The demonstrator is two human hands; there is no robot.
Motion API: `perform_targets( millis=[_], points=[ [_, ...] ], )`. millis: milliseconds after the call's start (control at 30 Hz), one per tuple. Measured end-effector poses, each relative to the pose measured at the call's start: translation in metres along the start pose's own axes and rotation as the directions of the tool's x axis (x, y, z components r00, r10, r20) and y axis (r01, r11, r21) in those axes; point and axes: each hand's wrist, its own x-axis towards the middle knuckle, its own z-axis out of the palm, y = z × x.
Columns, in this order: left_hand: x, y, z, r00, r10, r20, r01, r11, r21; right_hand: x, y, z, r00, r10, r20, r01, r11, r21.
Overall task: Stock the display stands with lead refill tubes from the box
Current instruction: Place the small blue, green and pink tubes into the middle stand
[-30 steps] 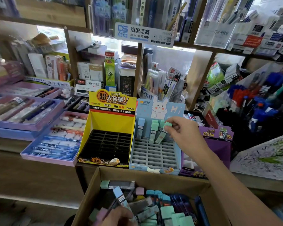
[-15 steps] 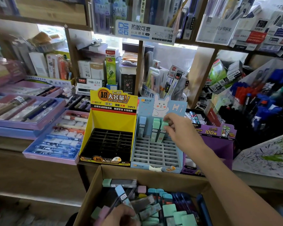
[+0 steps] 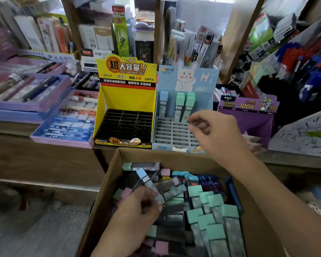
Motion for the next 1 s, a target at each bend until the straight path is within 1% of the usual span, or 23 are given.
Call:
perform_targets(
  millis=[67, 100, 167, 233, 333, 400, 467, 500, 600, 667, 767, 867, 1000],
  points=[
    [-0.004, -0.007, -0.004, 1.0, 0.027, 0.004, -0.027, 0.996, 0.081, -0.032, -0.002, 0.008, 0.991, 0.062, 0.121, -0.073, 0.994, 0.086],
    [-0.006, -0.011, -0.006, 1.0, 0.017, 0.014, -0.018, 0.994, 0.111, -0.047, -0.002, 0.011, 0.976, 0.099, 0.193, -0.124, 0.985, 0.12],
    [-0.008, -0.017, -0.011, 0.999, -0.009, 0.033, 0.005, 0.991, 0.134, -0.072, -0.001, 0.018, 0.93, 0.169, 0.326, -0.23, 0.96, 0.159],
    [-0.011, -0.018, -0.012, 0.998, -0.037, 0.057, 0.025, 0.981, 0.193, -0.093, 0.0, 0.024, 0.874, 0.206, 0.44, -0.293, 0.946, 0.139],
    [-0.016, -0.023, -0.013, 0.994, -0.052, 0.095, 0.023, 0.959, 0.282, -0.117, -0.001, 0.036, 0.787, 0.238, 0.57, -0.318, 0.947, 0.044],
    [-0.018, -0.026, -0.011, 0.992, -0.056, 0.116, 0.014, 0.944, 0.33, -0.132, -0.002, 0.043, 0.711, 0.268, 0.65, -0.323, 0.946, -0.036],
    [-0.021, -0.028, -0.009, 0.989, -0.049, 0.137, -0.005, 0.929, 0.37, -0.144, -0.003, 0.048, 0.65, 0.271, 0.71, -0.257, 0.958, -0.13],
    [-0.021, -0.029, -0.007, 0.989, -0.04, 0.141, -0.018, 0.922, 0.388, -0.148, -0.003, 0.049, 0.633, 0.254, 0.731, -0.206, 0.966, -0.157],
    [-0.02, -0.033, -0.003, 0.99, -0.02, 0.141, -0.045, 0.895, 0.443, -0.158, -0.006, 0.054, 0.613, 0.187, 0.767, -0.06, 0.98, -0.19],
    [-0.02, -0.034, -0.002, 0.989, -0.017, 0.145, -0.057, 0.87, 0.491, -0.161, -0.008, 0.058, 0.627, 0.145, 0.765, 0.026, 0.978, -0.207],
    [-0.02, -0.033, 0.0, 0.99, -0.017, 0.139, -0.061, 0.84, 0.539, -0.162, -0.009, 0.061, 0.644, 0.112, 0.757, 0.097, 0.969, -0.226],
    [-0.02, -0.033, 0.001, 0.993, -0.042, 0.109, -0.029, 0.816, 0.577, -0.161, -0.007, 0.063, 0.624, 0.098, 0.775, 0.104, 0.973, -0.208],
    [-0.02, -0.03, 0.002, 0.993, -0.085, 0.079, 0.027, 0.833, 0.553, -0.162, -0.003, 0.064, 0.62, 0.127, 0.774, -0.011, 0.988, -0.153]
  ],
)
